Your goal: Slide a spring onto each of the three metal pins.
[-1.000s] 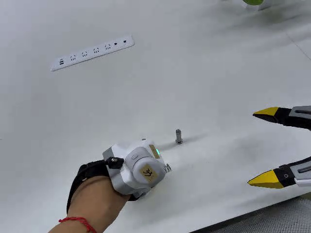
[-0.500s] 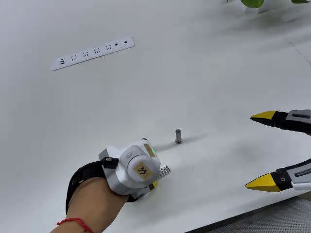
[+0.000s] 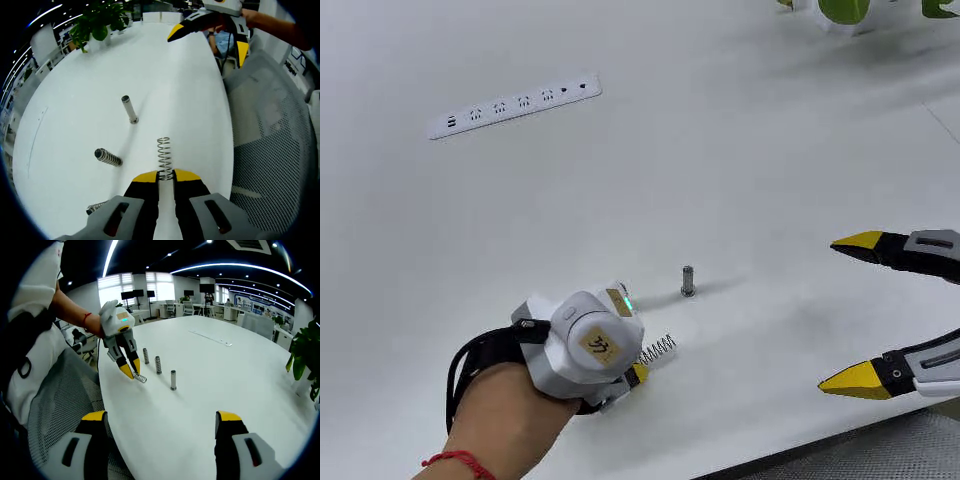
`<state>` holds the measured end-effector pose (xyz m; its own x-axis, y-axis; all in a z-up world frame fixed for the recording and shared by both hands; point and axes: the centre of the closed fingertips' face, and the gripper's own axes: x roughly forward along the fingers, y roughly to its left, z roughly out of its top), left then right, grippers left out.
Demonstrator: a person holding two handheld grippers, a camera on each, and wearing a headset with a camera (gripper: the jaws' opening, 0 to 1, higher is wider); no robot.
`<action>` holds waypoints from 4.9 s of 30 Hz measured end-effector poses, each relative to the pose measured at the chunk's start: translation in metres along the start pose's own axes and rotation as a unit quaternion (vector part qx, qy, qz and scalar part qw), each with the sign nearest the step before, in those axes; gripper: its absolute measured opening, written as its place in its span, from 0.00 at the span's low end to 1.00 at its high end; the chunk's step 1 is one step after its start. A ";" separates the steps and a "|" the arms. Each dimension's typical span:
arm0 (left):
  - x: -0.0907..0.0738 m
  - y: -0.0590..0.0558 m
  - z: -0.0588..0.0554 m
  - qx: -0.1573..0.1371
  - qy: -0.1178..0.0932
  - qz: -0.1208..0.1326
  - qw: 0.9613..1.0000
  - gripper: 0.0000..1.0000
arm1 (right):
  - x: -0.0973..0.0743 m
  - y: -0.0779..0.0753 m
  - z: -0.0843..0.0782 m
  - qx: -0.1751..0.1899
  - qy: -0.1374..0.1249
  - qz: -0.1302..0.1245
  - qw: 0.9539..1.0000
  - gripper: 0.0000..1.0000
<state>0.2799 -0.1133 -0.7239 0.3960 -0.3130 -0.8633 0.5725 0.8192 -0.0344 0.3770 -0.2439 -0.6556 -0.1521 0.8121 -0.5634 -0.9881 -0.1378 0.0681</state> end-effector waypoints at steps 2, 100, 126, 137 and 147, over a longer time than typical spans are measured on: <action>-0.006 -0.001 0.005 -0.004 -0.013 0.000 1.000 0.10 | 0.000 0.000 0.003 -0.002 0.000 0.000 1.000 0.89; -0.162 -0.006 0.135 -0.080 -0.372 -0.004 0.925 0.15 | 0.016 0.056 0.226 0.179 -0.238 0.055 0.953 0.11; -0.158 -0.008 0.132 -0.085 -0.366 -0.015 0.927 0.12 | 0.015 0.062 0.224 0.128 -0.223 0.049 0.965 0.11; -0.156 -0.010 0.130 -0.079 -0.362 -0.017 0.929 0.11 | 0.016 0.066 0.221 0.111 -0.207 0.052 0.971 0.12; -0.157 -0.010 0.132 -0.079 -0.369 -0.020 0.926 0.10 | 0.012 0.067 0.223 0.074 -0.161 0.080 0.981 0.22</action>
<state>0.3064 -0.1362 -0.5214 0.7932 -0.5398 -0.2817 0.5078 0.8418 -0.1831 0.3045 -0.1169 -0.4739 -0.2818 0.9271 -0.2472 -0.9396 -0.2145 0.2666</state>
